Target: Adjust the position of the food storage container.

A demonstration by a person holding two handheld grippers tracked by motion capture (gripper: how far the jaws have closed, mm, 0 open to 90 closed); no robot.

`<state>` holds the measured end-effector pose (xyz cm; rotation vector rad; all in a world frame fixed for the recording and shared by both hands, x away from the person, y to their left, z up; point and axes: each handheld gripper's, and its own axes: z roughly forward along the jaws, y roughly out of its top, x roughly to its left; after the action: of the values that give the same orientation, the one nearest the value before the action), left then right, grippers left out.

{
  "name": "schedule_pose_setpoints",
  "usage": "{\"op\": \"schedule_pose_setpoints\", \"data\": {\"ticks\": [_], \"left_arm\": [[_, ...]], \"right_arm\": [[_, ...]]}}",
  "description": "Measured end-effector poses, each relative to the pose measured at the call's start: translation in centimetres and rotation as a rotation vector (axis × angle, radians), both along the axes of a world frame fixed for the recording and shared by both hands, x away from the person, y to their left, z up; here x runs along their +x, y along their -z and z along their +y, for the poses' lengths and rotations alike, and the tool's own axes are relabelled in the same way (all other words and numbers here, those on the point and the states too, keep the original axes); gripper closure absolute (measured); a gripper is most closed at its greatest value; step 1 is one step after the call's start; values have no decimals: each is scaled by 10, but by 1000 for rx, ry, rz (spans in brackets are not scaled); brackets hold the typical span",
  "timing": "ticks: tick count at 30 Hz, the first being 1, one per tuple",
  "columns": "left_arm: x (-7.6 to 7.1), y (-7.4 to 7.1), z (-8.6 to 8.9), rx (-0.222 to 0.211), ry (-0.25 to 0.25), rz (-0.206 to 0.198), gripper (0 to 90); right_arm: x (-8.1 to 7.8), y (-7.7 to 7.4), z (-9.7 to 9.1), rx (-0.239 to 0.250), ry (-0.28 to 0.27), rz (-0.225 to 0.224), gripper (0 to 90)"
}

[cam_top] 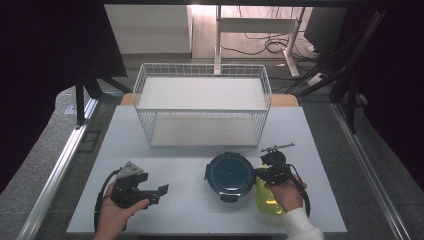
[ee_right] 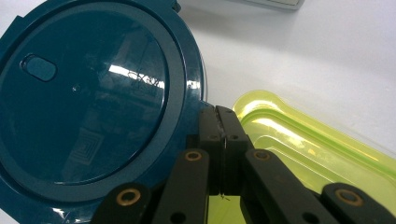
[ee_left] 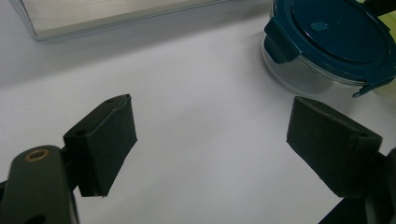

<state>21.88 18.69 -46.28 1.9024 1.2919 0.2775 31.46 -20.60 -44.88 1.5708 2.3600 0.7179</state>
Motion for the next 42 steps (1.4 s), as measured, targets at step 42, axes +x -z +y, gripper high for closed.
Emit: {"op": "schedule_pose_setpoints", "data": {"ticks": [42], "left_arm": [[6, 11, 0, 0, 6, 32, 151]], "right_arm": [[-8, 5, 49, 39, -108, 1, 897]]}}
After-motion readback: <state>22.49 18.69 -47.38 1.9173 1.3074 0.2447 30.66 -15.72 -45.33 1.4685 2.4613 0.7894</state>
